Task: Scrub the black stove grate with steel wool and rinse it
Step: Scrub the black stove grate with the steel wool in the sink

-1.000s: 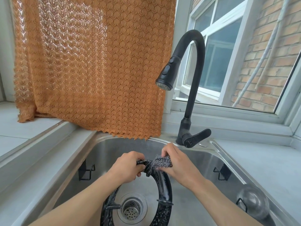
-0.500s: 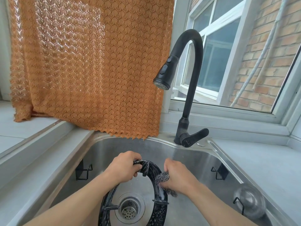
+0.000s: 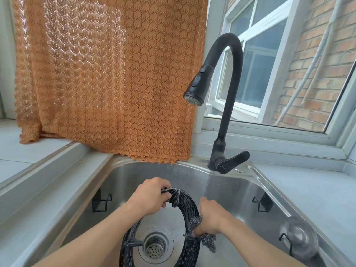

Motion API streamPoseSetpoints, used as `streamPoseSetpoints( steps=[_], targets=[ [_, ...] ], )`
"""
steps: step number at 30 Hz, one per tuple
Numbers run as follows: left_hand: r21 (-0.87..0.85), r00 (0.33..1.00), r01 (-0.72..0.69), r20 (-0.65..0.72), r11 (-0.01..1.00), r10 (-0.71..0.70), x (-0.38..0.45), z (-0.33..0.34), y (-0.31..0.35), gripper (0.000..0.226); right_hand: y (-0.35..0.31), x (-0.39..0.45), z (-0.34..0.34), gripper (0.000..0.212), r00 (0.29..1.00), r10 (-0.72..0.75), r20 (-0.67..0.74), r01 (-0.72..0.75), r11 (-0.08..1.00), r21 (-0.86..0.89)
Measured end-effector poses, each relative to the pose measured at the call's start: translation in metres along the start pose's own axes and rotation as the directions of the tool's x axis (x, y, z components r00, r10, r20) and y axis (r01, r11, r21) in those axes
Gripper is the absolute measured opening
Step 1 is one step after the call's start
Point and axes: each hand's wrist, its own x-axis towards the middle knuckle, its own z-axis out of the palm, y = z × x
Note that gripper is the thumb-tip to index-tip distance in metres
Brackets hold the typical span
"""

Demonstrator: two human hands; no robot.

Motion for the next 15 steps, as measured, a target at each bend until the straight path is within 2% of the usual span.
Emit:
streamPoseSetpoints(
  steps=[3, 7, 10, 15],
  targets=[
    [-0.011, 1.000, -0.001, 0.007, 1.000, 0.001, -0.002, -0.001, 0.000, 0.015, -0.002, 0.000, -0.003, 0.071, 0.996, -0.015, -0.094, 0.018, 0.999, 0.036],
    [-0.008, 1.000, -0.009, -0.008, 1.000, 0.009, -0.002, -0.001, 0.000, 0.014, -0.005, 0.000, -0.009, 0.058, 0.964, -0.093, -0.248, 0.112, 0.992, 0.065],
    [-0.005, 1.000, -0.014, -0.015, 1.000, 0.014, -0.002, -0.001, 0.000, 0.014, -0.006, -0.002, -0.014, 0.054, 0.909, -0.155, -0.387, 0.216, 0.969, 0.119],
    [0.013, 0.999, -0.029, -0.019, 0.999, 0.029, -0.003, -0.002, 0.001, 0.014, -0.006, -0.002, -0.016, 0.055, 0.779, -0.263, -0.570, 0.414, 0.898, 0.152]
  ],
)
